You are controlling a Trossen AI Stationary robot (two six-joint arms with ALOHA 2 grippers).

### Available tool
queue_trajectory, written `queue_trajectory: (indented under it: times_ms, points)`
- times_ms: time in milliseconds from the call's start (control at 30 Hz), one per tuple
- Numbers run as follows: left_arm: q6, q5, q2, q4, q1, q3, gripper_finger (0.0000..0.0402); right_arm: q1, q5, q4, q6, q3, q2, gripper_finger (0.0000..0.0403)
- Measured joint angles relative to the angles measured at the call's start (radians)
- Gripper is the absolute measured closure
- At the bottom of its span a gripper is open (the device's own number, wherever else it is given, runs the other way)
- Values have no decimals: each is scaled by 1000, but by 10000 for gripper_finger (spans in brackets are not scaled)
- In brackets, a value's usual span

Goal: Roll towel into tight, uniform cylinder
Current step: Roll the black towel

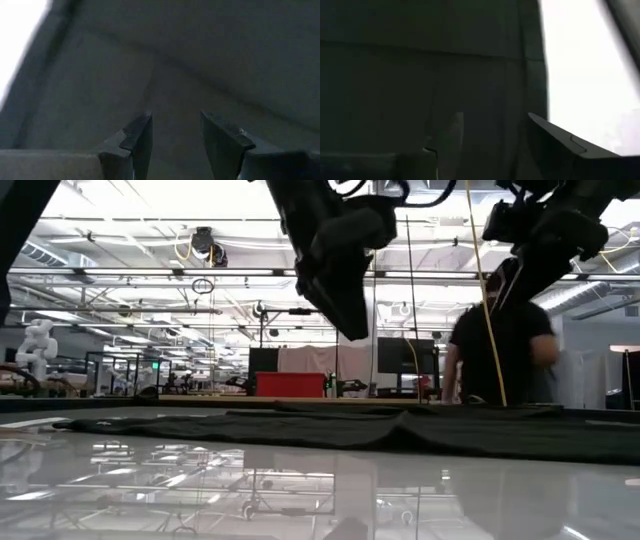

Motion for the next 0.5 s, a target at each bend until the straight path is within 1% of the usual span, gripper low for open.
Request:
queue_trajectory:
  times_ms: [100,167,300,400,500]
  points:
    - [-24,20,9,79,-26,-36,237,4,-10,25,13,-11,25,214]
    - [-51,22,32,72,-39,-50,237,11,-10,25,25,-11,53,220]
    - [-105,12,107,-17,-49,-52,237,30,-31,71,52,-11,128,232]
    - [-135,-46,153,-99,-47,-52,237,46,-52,100,60,-11,201,238]
    - [-154,-100,170,-146,-47,-49,237,62,-61,135,65,-11,279,242]
